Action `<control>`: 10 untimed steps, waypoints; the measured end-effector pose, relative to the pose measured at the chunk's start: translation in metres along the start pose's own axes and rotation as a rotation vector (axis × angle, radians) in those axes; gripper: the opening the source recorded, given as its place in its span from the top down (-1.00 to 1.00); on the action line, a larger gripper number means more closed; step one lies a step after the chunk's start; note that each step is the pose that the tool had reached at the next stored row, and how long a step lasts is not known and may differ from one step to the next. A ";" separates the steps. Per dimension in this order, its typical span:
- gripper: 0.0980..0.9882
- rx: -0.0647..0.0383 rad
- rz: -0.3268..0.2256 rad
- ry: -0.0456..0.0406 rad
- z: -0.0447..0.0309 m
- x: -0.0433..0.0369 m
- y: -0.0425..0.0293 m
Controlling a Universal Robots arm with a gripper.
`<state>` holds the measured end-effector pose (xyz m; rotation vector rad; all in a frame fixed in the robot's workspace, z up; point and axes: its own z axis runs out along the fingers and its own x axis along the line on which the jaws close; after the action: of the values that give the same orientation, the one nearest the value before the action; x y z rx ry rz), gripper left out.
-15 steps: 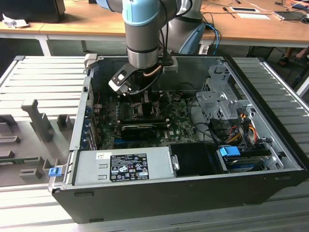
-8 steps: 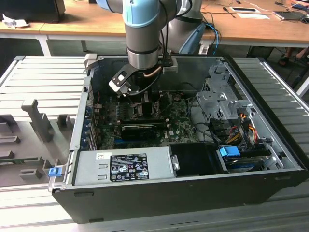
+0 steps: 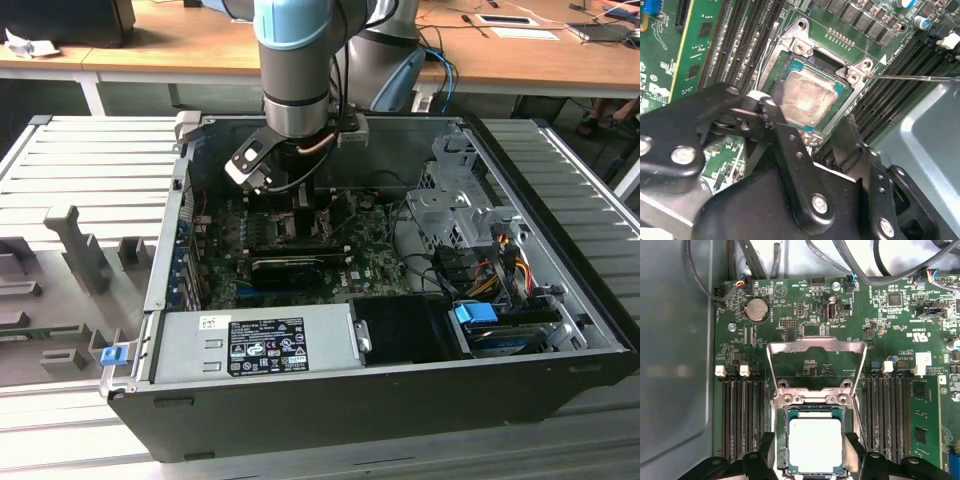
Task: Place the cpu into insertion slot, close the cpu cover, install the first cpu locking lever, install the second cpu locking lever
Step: 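Place the cpu into insertion slot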
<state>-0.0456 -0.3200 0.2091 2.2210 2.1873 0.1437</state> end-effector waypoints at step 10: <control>0.98 0.002 -0.001 -0.0048 -0.0057 -0.0018 0.0005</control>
<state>-0.0456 -0.3221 0.2148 2.2194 2.1866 0.1360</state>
